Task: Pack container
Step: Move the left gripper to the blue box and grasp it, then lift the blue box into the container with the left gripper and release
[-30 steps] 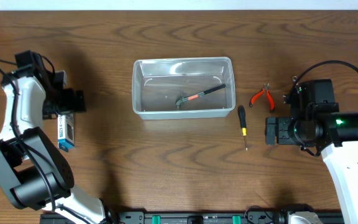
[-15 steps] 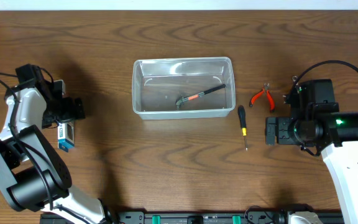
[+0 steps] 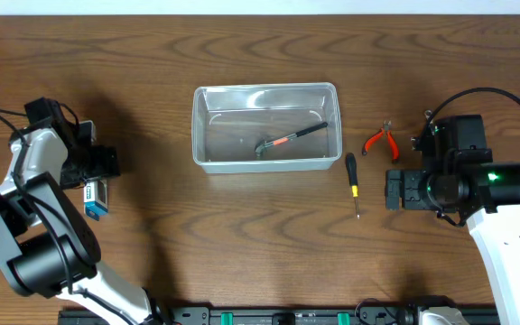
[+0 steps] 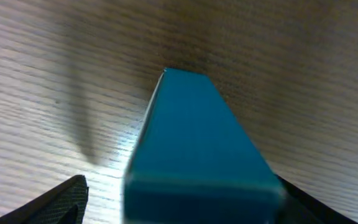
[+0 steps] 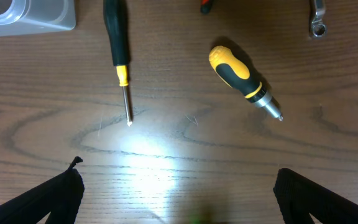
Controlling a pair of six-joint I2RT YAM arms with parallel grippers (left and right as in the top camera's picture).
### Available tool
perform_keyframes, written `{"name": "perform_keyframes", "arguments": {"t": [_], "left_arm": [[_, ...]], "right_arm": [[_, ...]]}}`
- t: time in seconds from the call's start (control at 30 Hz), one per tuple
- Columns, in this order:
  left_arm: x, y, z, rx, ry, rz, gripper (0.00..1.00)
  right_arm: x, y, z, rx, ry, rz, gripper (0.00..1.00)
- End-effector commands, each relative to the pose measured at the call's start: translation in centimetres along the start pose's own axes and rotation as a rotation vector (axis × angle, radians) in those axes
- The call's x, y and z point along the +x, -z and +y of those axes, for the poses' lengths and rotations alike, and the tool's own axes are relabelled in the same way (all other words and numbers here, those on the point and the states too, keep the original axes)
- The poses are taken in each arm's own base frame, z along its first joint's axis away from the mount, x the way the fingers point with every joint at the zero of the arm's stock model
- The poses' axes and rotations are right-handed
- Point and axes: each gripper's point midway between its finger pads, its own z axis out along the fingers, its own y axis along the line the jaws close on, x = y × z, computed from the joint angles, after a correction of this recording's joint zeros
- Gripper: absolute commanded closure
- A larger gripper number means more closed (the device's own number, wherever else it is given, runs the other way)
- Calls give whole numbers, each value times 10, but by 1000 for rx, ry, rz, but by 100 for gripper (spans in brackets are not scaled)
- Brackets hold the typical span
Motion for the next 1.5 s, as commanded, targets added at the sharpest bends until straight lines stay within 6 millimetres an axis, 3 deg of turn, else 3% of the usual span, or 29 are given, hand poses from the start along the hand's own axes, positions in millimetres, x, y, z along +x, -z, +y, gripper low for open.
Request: {"name": "perform_keyframes", "arguments": {"t": [0.0, 0.4, 0.5, 0.87, 0.97, 1.3, 1.47], "left_arm": [[3, -5, 0, 7, -5, 14, 22], [3, -5, 0, 6, -5, 10, 52], [2, -5, 0, 7, -5, 10, 54], [2, -5, -3, 24, -5, 5, 77], [1, -5, -3, 24, -5, 3, 91], [-4, 3, -10, 52, 7, -10, 94], [-22, 45, -34, 76, -63, -78, 94]], "right_arm": [[-6, 6, -1, 3, 12, -28, 1], [-6, 6, -1, 3, 12, -28, 1], [-6, 6, -1, 3, 12, -28, 1], [-6, 6, -1, 3, 12, -28, 1], [-6, 6, -1, 3, 12, -28, 1], [-6, 6, -1, 3, 12, -31, 1], [-8, 6, 0, 2, 12, -37, 1]]}}
